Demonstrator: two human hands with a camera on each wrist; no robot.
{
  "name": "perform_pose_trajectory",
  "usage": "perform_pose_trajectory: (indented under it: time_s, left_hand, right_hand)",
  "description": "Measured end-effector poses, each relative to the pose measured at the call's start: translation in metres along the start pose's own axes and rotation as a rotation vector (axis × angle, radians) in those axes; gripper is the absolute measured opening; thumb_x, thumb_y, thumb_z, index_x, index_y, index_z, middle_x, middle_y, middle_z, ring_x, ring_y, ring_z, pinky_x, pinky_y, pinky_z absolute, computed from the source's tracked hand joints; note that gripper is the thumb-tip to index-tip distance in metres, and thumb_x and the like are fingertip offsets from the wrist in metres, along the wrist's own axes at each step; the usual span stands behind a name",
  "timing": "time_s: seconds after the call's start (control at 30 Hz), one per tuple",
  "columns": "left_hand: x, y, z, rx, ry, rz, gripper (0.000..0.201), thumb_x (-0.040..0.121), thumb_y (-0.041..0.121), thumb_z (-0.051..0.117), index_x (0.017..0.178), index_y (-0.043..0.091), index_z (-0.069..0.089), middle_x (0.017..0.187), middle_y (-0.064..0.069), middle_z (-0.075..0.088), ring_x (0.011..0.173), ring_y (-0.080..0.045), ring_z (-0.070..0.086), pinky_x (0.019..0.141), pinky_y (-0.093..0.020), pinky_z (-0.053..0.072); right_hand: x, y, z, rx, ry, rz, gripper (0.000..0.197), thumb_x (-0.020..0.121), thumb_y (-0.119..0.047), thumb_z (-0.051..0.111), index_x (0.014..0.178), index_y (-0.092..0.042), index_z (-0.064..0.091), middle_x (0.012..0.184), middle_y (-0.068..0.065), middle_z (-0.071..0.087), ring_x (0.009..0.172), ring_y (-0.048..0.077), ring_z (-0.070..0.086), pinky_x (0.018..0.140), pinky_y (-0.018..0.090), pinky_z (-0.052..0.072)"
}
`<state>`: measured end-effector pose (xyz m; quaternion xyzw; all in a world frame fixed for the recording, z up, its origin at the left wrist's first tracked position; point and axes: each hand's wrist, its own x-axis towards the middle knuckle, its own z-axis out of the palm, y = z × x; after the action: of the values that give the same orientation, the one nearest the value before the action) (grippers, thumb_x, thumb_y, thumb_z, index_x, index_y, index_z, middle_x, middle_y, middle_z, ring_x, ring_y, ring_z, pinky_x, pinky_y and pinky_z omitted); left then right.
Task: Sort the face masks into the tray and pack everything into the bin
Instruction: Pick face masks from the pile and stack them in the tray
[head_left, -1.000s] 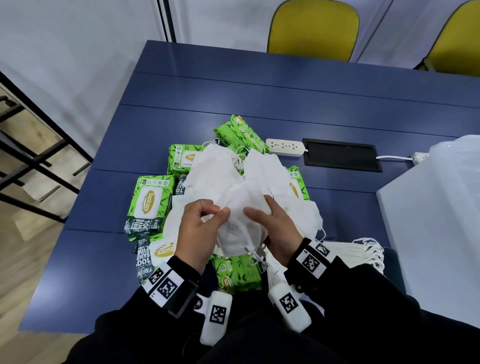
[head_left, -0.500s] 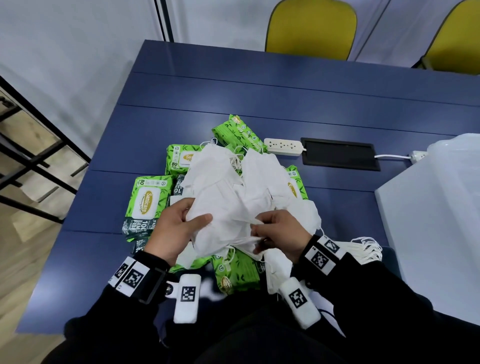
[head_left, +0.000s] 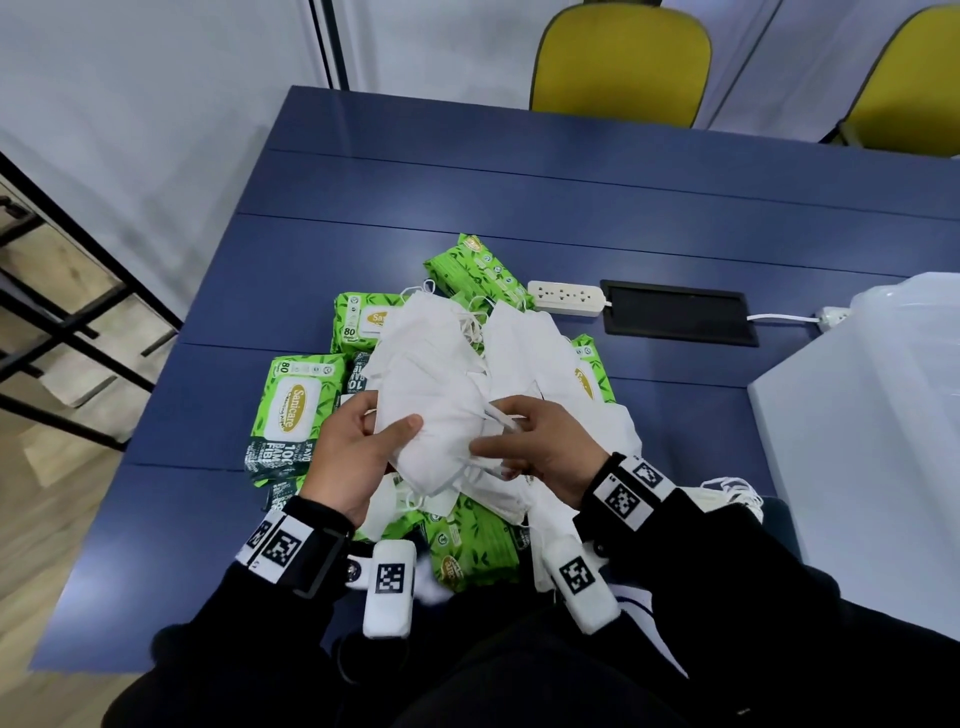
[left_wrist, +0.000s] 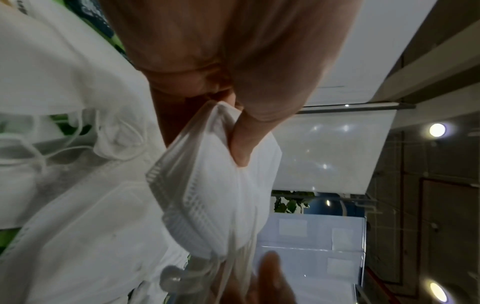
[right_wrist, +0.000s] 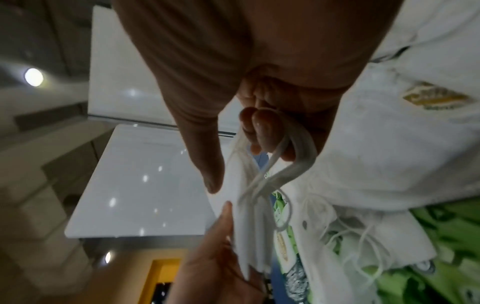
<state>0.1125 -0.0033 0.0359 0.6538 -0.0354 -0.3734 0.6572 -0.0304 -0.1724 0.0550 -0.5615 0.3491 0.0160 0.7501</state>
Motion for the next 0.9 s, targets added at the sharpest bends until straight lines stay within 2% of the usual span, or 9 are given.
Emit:
perform_pose_trajectory:
  time_s: [0.17,0.27,0.33,0.43,0.53,0.6,0.73,0.83,0.9]
  left_hand:
    - [-0.003,0.002,0.005,0.092,-0.021,0.094,0.029,0.088,-0.003,0.073,0.114,0.009,0.066,0.095,-0.012,0.078,0.079,-0.023,0.074,0.061,-0.032,0.057]
    - [-0.003,-0.002,0.004,0.107,-0.024,0.083,0.031,0.088,-0.001,0.074,0.116,0.008,0.065,0.099,-0.016,0.077,0.084,-0.03,0.074,0.07,-0.039,0.059]
    - [-0.002,-0.006,0.003,0.112,-0.017,0.063,0.03,0.088,0.0,0.075,0.115,0.008,0.065,0.098,-0.017,0.077,0.084,-0.031,0.073,0.072,-0.04,0.058]
    - [-0.002,-0.01,0.002,0.12,-0.011,0.046,0.029,0.088,0.001,0.075,0.114,0.008,0.065,0.097,-0.016,0.078,0.083,-0.031,0.074,0.073,-0.042,0.057]
    - [-0.003,-0.012,-0.004,0.135,-0.006,0.035,0.029,0.088,0.0,0.075,0.114,0.008,0.065,0.097,-0.015,0.078,0.082,-0.03,0.073,0.07,-0.04,0.057]
    - [-0.003,-0.013,-0.009,0.137,-0.01,0.025,0.028,0.089,0.0,0.074,0.114,0.009,0.065,0.097,-0.016,0.078,0.081,-0.03,0.073,0.07,-0.041,0.057]
    - [-0.004,-0.017,-0.012,0.123,-0.017,0.009,0.028,0.089,-0.001,0.073,0.114,0.009,0.065,0.097,-0.016,0.078,0.083,-0.03,0.074,0.076,-0.047,0.058]
    - [-0.004,-0.014,-0.01,0.048,0.009,-0.011,0.025,0.09,-0.002,0.071,0.112,0.009,0.065,0.101,-0.019,0.077,0.083,-0.029,0.073,0.08,-0.048,0.057]
    - [-0.002,-0.01,-0.011,-0.021,0.022,-0.02,0.026,0.091,-0.002,0.07,0.115,0.006,0.065,0.102,-0.019,0.077,0.087,-0.031,0.072,0.083,-0.051,0.056]
  right_hand:
    - [0.002,0.004,0.002,-0.151,-0.012,0.069,0.032,0.074,-0.007,0.087,0.086,0.014,0.065,0.055,0.007,0.046,0.049,0.018,0.04,0.058,0.032,0.042]
    - [0.003,0.004,-0.003,-0.168,-0.038,0.101,0.031,0.072,-0.003,0.087,0.079,0.017,0.064,0.054,0.006,0.041,0.049,0.018,0.034,0.058,0.032,0.04]
    - [0.003,0.004,-0.004,-0.172,-0.059,0.087,0.015,0.072,0.003,0.085,0.069,0.006,0.07,0.056,0.007,0.045,0.049,0.018,0.036,0.056,0.03,0.041]
    - [0.002,0.006,-0.004,-0.183,-0.044,0.062,0.018,0.074,0.007,0.081,0.064,-0.006,0.075,0.059,0.01,0.051,0.047,0.018,0.041,0.056,0.03,0.046]
    - [0.001,0.006,-0.007,-0.153,0.035,0.057,0.018,0.081,0.007,0.073,0.067,-0.004,0.075,0.057,0.012,0.054,0.047,0.019,0.051,0.063,0.039,0.059]
    - [0.003,0.007,-0.011,0.073,0.076,0.101,0.015,0.087,0.005,0.061,0.073,0.001,0.065,0.064,0.013,0.05,0.055,0.022,0.058,0.073,0.048,0.06]
    - [0.001,0.006,-0.009,0.624,0.041,0.201,0.013,0.082,-0.007,0.044,0.07,-0.011,0.047,0.071,0.01,0.05,0.075,0.029,0.059,0.081,0.043,0.054]
    - [-0.003,0.0,-0.003,0.679,-0.012,0.24,0.016,0.087,-0.019,0.047,0.073,-0.011,0.045,0.062,0.004,0.036,0.058,0.022,0.039,0.059,0.029,0.04]
    - [-0.003,-0.002,-0.005,0.537,-0.075,0.211,0.017,0.085,-0.023,0.059,0.08,-0.011,0.048,0.058,-0.001,0.023,0.054,0.017,0.024,0.057,0.03,0.025]
